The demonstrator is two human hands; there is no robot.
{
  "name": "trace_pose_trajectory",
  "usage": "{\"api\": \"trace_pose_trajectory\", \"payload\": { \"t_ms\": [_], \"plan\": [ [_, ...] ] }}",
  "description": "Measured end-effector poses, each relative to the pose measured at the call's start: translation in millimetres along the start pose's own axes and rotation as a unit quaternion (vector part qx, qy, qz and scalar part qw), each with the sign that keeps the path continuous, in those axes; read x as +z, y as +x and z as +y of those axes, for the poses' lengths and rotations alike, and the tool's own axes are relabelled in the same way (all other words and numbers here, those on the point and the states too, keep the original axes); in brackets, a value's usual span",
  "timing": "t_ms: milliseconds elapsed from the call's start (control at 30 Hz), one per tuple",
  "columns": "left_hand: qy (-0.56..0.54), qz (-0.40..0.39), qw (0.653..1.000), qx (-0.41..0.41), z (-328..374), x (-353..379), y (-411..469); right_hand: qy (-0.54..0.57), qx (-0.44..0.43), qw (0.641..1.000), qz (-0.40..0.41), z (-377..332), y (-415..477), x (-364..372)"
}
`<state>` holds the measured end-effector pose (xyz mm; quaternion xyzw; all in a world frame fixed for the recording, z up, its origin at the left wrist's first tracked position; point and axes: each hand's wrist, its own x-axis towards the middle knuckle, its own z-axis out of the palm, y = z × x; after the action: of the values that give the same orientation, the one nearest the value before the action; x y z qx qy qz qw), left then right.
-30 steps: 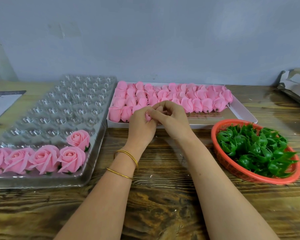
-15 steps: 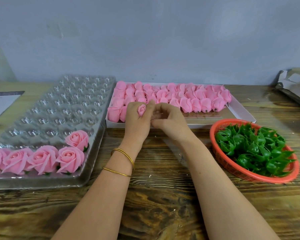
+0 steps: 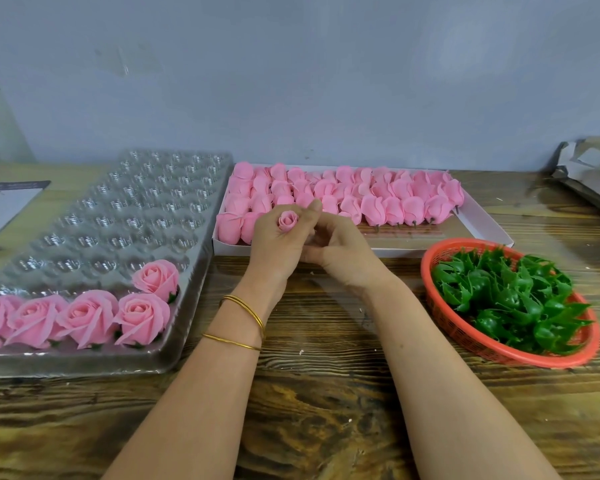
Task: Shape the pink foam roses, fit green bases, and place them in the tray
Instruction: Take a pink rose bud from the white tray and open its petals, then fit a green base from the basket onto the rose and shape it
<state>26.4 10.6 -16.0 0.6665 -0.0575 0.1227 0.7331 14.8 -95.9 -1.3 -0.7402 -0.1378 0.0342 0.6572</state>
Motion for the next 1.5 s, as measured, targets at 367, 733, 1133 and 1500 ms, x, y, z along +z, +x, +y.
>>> {"api": "trace_pose_trajectory", "payload": {
  "t_ms": [367,733,1133,1500],
  "plan": [
    [0.014,0.005,1.000,0.018,-4,1,1,-0.008,-0.006,1.000,0.006,-1,0,0],
    [-0.014,-0.014,1.000,0.021,-3,-2,2,-0.016,-0.017,0.999,0.022,-5,-2,0],
    [0.010,-0.015,1.000,0.024,-1,0,0,-0.005,0.012,1.000,0.010,-8,-3,-2],
    [0.074,0.055,0.994,0.062,-3,-1,2,0.012,0.014,0.985,0.173,-15,-1,-11]
  ]
}}
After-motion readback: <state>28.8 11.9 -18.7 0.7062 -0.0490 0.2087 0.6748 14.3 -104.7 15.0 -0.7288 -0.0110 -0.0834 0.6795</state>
